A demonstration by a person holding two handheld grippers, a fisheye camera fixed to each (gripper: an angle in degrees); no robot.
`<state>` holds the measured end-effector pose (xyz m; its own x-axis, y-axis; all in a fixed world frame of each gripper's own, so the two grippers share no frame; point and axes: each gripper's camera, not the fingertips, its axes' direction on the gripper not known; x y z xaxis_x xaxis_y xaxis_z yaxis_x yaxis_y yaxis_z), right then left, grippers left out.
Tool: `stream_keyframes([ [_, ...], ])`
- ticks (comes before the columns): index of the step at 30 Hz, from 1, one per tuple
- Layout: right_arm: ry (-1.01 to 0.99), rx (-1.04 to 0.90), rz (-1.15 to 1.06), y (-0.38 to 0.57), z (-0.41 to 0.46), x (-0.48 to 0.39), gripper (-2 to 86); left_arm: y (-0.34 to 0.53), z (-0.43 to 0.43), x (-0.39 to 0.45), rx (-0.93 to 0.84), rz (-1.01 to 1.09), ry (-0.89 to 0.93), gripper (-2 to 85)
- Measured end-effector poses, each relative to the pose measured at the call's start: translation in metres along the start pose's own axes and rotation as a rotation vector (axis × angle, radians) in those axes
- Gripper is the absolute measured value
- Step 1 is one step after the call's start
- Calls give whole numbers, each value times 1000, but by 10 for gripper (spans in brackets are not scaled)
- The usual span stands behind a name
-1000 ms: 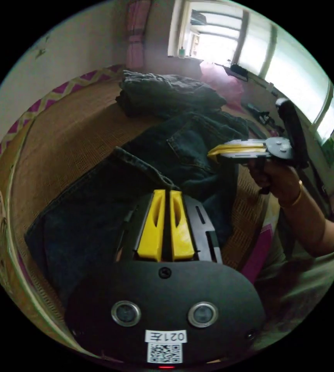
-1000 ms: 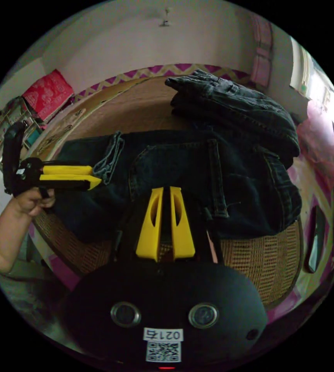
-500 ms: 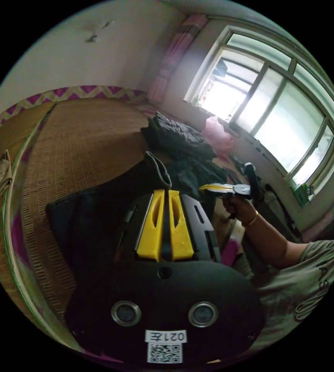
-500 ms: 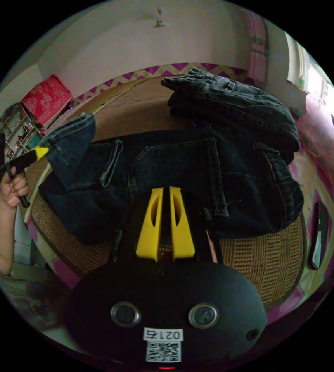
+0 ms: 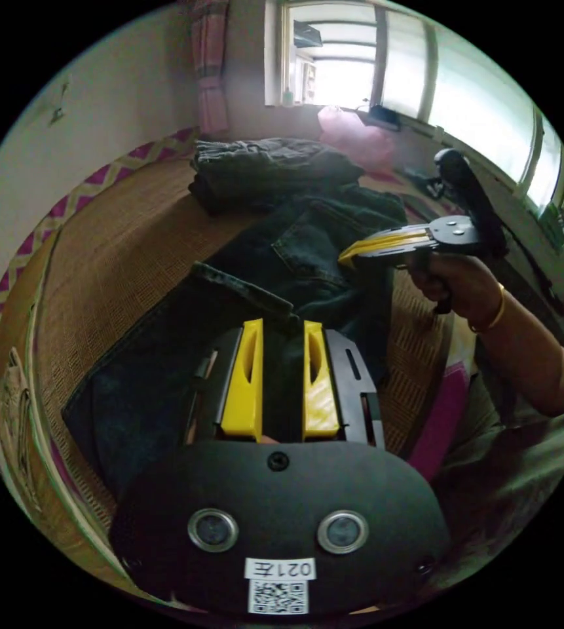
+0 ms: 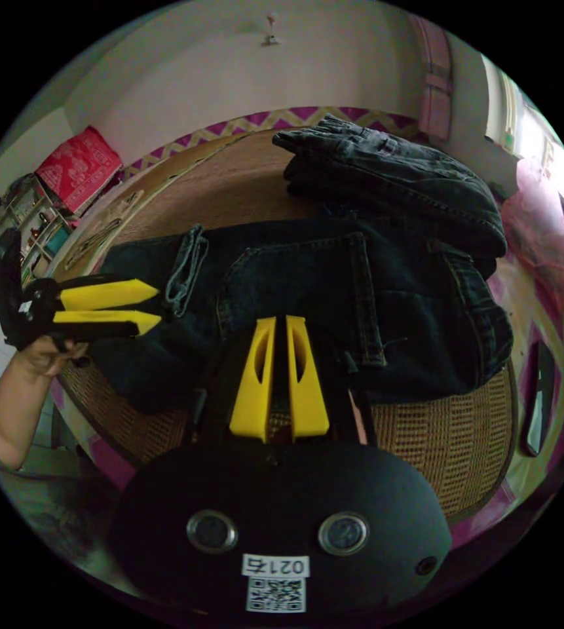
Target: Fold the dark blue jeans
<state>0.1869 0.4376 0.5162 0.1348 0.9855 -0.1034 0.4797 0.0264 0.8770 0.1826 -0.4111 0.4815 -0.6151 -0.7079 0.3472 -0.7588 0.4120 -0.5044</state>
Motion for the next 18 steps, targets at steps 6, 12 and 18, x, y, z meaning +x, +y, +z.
stream_keyframes([
  [6,-6,1,1,-8,1,-3,18,18,7,-15,-59,78,-65,71],
  [12,-20,2,6,-17,3,-4,17,58,-31,-95,62,-141,169,6],
  [18,-33,1,17,-28,5,-6,23,153,-160,-191,312,-259,78,-4],
])
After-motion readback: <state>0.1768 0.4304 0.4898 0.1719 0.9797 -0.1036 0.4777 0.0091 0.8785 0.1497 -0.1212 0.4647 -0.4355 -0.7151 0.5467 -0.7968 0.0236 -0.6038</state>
